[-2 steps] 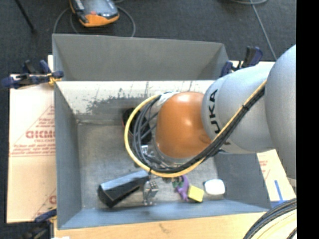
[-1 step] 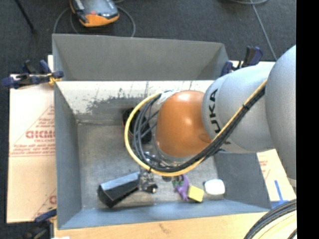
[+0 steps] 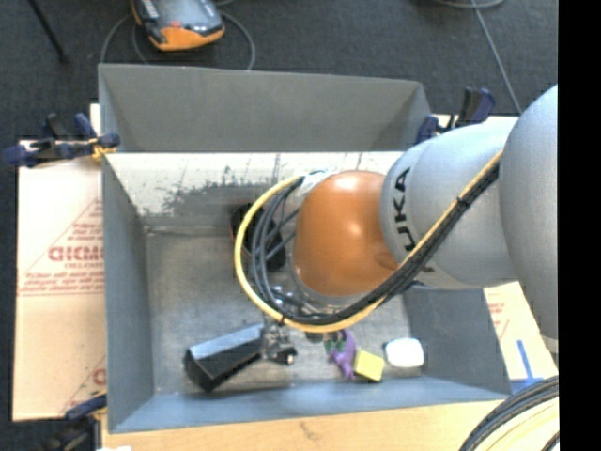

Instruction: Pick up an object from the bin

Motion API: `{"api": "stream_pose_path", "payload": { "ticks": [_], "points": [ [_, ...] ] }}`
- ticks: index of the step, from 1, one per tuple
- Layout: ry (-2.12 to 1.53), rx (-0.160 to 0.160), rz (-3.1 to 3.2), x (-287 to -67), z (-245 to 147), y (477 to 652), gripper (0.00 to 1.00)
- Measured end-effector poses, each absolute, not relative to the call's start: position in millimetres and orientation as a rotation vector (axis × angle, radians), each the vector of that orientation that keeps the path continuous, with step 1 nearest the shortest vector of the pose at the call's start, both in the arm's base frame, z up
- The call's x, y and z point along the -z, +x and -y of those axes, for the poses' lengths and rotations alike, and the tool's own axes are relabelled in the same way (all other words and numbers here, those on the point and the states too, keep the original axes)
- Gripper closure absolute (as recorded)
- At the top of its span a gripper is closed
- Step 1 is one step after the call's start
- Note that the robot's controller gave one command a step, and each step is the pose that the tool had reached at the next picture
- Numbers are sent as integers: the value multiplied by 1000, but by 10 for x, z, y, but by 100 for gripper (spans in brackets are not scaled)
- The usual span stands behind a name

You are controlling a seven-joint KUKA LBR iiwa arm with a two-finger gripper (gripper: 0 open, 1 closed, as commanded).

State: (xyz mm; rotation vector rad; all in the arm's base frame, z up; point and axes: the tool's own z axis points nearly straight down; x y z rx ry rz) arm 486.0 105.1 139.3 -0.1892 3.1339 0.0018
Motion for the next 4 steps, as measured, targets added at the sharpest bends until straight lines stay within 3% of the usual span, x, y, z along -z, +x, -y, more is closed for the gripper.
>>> {"api": "stream_pose_path", "payload": {
  "ticks": [1,2,3,4],
  "points": [
    [-213,2,-3141,-1834,-1017,4813,100],
    [-250,0,-3123,-2225,-931,5000,100],
    [-196,-2,-3133,-1531,-970,4996,0],
    [-195,-2,-3133,-1533,-969,4998,0]
  ]
}}
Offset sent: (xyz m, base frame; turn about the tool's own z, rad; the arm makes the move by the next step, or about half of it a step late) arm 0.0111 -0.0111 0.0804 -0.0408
